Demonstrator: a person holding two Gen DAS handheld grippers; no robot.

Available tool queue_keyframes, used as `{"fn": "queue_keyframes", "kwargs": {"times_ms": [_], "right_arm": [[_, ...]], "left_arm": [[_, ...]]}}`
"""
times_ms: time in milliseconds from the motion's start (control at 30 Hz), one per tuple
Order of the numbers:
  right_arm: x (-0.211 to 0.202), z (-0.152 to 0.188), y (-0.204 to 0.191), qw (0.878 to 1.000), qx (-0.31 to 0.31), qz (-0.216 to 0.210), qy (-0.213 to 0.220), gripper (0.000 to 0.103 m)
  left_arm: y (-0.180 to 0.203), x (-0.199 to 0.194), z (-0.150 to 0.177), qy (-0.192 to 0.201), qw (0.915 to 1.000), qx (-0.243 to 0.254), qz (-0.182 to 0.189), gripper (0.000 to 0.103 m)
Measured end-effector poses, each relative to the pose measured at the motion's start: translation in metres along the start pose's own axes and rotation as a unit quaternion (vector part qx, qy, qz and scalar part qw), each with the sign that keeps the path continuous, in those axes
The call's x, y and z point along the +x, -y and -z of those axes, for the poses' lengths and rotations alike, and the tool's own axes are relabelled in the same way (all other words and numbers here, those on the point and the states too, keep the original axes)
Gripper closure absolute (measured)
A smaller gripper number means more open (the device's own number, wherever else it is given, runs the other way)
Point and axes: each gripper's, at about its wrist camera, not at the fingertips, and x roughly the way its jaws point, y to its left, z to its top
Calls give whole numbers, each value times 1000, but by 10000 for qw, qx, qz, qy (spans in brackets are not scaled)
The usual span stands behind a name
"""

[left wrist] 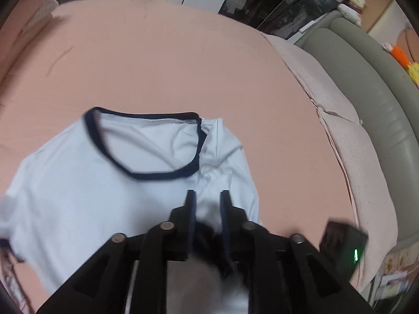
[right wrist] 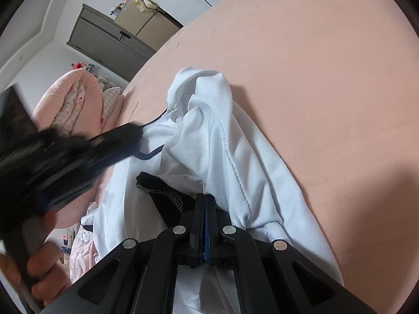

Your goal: Fold clothes

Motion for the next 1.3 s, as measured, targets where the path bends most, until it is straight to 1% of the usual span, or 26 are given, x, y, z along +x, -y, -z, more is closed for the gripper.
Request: {"fn": "queue_keyframes", "kwargs": {"times_ms": [33,100,167,300,367,400,467,500,533,567,600,667,733,800,833,933,1000,1067,1167,1233,1300], "right_arm": [[3,-2,-5,10000,9,-4,-10,103],[4,-4,-4,10000,43,-18,-46,103],[6,-5,-4,9999,87,-39,-92,103],[6,-9,0,9991,281,-203,-223,103],[10,-10,0,9979,431,-303,-375,101],[7,-11,-2,9974,514,-232,-452,98],[-6,-13,-15,9982,428,-10,-422,85],[-17,-14,-25,9990,262,79,-360,62],[-28,-14,-38,9994,43,178,-280,35],[-41,-11,-53,9991,-230,300,-170,26],[-51,-8,-66,9984,-428,364,-82,23],[-71,-1,-90,9958,-780,471,56,23],[-81,0,-107,9933,-1007,547,116,23],[-90,4,-121,9896,-1194,783,157,23],[-88,6,-129,9863,-1327,964,156,23],[-86,14,-148,9768,-1701,1291,175,23],[-81,21,-160,9717,-1908,1361,283,23],[-75,26,-165,9711,-1935,1351,348,23],[-54,33,-175,9691,-2083,1304,206,23],[-40,37,-181,9650,-2245,1350,100,23],[-25,41,-187,9550,-2547,1521,30,23]], "left_arm": [[-8,-10,8,71,10000,-30,-56,71],[-20,-22,19,205,9997,-101,-78,44],[-39,-46,37,398,9987,-308,-50,31],[-65,-80,65,816,9923,-930,70,28],[-80,-89,71,895,9883,-1205,273,27],[-87,-93,74,917,9857,-1346,422,27],[-100,-100,82,989,9805,-1591,588,27],[-107,-104,86,1026,9779,-1705,648,26],[-112,-107,89,1062,9756,-1795,683,26],[-117,-110,93,1089,9737,-1868,718,26],[-123,-112,97,1109,9714,-1951,782,26],[-136,-117,104,1149,9661,-2116,930,26],[-150,-120,111,1202,9604,-2286,1048,26],[-165,-123,118,1248,9552,-2443,1114,26],[-171,-123,120,1260,9534,-2500,1122,26],[-188,-123,126,1293,9483,-2661,1145,26],[-196,-118,128,1255,9468,-2741,1124,26],[-205,-113,130,1216,9452,-2821,1102,26],[-215,-102,132,1173,9417,-2923,1180,26],[-222,-94,135,1197,9349,-3073,1311,26],[-229,-88,139,1282,9268,-3239,1400,26]]}}
